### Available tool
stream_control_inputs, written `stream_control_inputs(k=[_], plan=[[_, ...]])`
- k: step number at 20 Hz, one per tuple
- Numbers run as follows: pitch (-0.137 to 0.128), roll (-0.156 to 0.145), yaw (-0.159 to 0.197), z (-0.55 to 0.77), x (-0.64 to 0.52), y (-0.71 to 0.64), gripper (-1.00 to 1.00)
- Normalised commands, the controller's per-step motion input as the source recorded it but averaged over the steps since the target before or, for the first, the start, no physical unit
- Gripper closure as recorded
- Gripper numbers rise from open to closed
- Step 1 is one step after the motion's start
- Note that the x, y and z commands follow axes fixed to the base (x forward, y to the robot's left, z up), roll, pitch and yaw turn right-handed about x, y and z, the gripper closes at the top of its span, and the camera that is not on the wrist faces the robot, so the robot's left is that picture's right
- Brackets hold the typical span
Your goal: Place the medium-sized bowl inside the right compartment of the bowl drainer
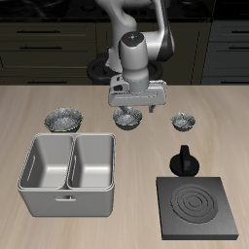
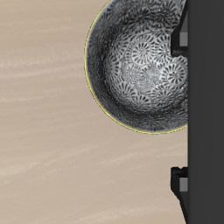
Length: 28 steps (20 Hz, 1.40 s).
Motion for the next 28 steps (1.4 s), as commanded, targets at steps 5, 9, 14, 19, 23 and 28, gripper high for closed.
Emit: stream_control_inputs(k=[5,9,14,19,23,28], plan=[[0.040,0.016,-0.030,-0.13,0.04,-0.01,-1.00],[-0.006,-0.005,0.009,-0.06,0.02,-0.05,-1.00],[0.035,0.025,0.002,-0.18,0.01,0.03,-1.00],[0.036,0.045,0.000,-0.20,0.02,0.06,1.00],[0.000,0.021,-0.013,0.03,0.01,-0.02,1.00],[-0.045,-0.002,0.014,0.16,-0.02,-0.04,1.00]])
